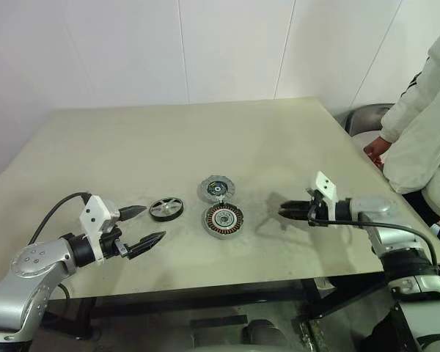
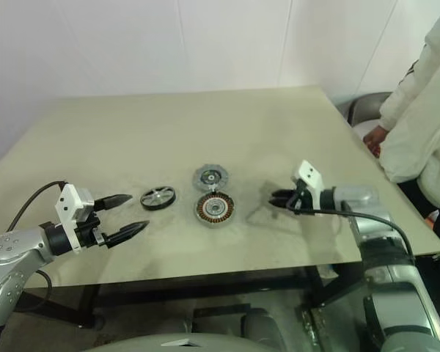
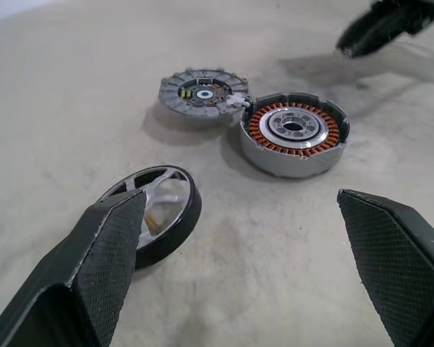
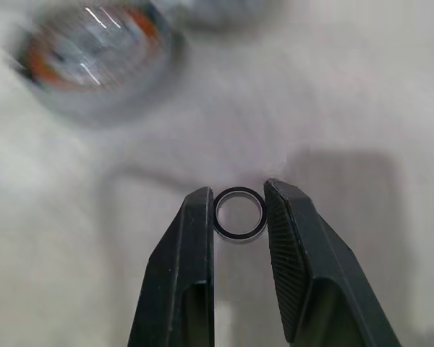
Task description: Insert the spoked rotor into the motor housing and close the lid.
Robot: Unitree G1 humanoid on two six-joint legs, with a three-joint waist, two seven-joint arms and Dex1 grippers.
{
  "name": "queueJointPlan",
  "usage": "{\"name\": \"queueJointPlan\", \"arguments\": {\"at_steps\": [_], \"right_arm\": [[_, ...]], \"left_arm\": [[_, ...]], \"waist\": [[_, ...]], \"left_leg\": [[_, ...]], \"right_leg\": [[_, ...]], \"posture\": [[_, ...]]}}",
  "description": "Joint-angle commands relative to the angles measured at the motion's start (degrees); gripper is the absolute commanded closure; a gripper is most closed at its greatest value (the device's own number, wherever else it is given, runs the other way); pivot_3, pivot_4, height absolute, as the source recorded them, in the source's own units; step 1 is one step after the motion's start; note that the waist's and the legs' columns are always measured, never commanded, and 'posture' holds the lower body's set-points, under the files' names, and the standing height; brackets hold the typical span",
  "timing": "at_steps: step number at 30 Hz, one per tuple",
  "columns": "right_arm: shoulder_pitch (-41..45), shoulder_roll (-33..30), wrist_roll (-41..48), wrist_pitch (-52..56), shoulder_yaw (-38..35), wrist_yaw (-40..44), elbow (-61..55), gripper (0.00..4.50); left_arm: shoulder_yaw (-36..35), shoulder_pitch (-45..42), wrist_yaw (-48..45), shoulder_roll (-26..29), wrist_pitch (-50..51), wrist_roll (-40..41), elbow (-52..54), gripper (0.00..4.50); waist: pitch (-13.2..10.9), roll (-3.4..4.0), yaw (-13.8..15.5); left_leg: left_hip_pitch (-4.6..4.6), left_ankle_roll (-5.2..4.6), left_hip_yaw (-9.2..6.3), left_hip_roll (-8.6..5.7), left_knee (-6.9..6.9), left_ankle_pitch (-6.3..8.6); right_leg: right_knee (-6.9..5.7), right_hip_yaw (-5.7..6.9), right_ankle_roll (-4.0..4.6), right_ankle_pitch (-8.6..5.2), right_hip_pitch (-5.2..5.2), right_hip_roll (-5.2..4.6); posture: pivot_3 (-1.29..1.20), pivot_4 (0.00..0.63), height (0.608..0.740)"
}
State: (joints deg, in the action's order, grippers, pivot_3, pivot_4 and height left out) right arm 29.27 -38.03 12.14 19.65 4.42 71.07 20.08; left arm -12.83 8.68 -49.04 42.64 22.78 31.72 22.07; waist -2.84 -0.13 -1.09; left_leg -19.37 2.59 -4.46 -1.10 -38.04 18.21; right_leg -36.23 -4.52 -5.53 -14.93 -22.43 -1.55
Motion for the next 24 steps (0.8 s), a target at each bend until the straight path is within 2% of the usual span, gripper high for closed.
{"name": "queueJointPlan", "arguments": {"at_steps": [1,12,24], "right_arm": [[3.5,-0.2,2.0,3.6,2.7,4.2,-6.2,3.85],[9.4,6.5,1.2,6.4,8.3,4.9,-6.5,3.85],[13.0,15.4,-2.0,7.6,11.9,-1.0,1.6,3.85]], "left_arm": [[-1.7,0.1,-0.7,0.1,-1.3,-0.1,0.5,0.00],[-1.7,2.4,-3.7,0.2,-4.0,-0.5,1.9,0.00],[-1.1,1.1,-1.1,0.6,-1.3,-0.7,5.1,0.00]], "waist": [[0.0,0.00,0.3],[0.0,0.01,0.2],[0.0,0.01,0.1]], "left_leg": [[-0.03,0.00,-0.02,-0.01,0.00,0.00],[-0.07,-0.01,-0.11,-0.01,0.03,0.01],[-0.09,0.00,-0.22,-0.02,0.06,0.01]], "right_leg": [[0.01,0.02,-0.01,0.00,-0.01,-0.02],[0.03,0.06,-0.01,0.01,-0.06,-0.06],[0.01,0.06,-0.03,0.02,-0.11,-0.06]], "posture": [[0.00,0.000,0.740],[0.00,0.000,0.740],[0.00,0.000,0.740]]}}
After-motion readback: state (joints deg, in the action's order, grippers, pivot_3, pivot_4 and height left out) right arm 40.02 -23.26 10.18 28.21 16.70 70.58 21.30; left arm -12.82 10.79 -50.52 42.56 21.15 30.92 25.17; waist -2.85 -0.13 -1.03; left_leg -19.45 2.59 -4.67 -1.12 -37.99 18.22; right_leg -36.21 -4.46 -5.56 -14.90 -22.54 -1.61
